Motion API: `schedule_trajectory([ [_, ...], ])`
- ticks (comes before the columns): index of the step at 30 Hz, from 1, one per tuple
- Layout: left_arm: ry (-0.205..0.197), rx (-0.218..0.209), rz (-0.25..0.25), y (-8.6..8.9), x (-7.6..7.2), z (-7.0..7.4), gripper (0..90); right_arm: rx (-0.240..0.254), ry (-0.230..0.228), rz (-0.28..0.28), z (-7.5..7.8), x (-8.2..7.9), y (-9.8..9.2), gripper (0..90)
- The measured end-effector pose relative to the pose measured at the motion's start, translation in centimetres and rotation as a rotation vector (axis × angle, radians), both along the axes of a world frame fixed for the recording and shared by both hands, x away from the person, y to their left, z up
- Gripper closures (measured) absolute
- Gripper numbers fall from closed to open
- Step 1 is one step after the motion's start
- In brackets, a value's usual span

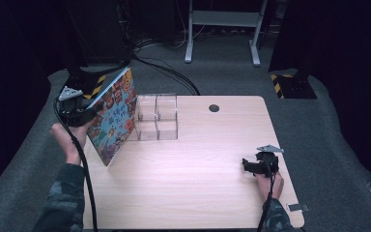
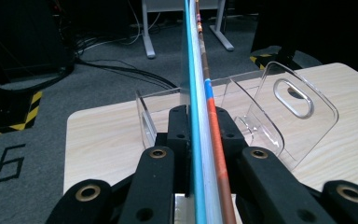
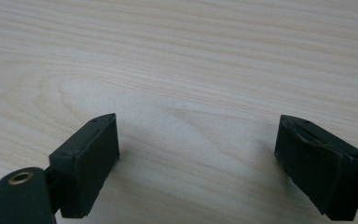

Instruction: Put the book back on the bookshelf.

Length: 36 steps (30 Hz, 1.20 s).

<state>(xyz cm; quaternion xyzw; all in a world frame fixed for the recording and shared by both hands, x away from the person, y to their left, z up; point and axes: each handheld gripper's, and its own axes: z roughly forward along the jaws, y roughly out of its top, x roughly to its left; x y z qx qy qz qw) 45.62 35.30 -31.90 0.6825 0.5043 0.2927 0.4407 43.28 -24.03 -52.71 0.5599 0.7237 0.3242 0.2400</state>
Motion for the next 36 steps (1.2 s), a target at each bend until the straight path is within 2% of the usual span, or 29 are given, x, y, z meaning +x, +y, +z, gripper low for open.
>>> schedule_trajectory([
  [13,-0.02,-0.009,0.004,-0.1,0.3,-0.1,80.4,-0.002,-0.001,-0.001,0.0,0.0,0.0,13.2],
  [21,-0.01,-0.03,0.006,0.7,0.2,-0.4,80.2,-0.002,-0.002,0.0,0.0,0.0,0.0,13.3],
  [26,0.015,-0.019,-0.003,1.3,0.1,-0.8,79.9,-0.002,-0.001,-0.001,0.0,0.0,0.0,13.3],
  [27,0.006,-0.027,-0.008,1.4,0.1,-0.9,79.8,-0.002,-0.001,-0.001,0.0,0.0,0.0,13.3],
  [30,0.004,-0.017,-0.004,1.3,0.1,-0.9,79.3,-0.002,-0.001,0.0,0.0,0.0,0.0,13.3],
  [32,0.006,-0.012,-0.015,1.1,0.2,-0.9,77.4,-0.002,-0.001,0.0,0.0,0.0,0.0,13.3],
  [34,0.01,0.003,-0.02,0.9,0.2,-0.9,71.9,-0.002,-0.001,0.0,0.0,0.0,0.0,13.4],
  [36,0.021,-0.005,-0.033,0.8,0.2,-0.8,67.4,-0.003,-0.001,0.0,0.0,0.0,0.0,13.3],
])
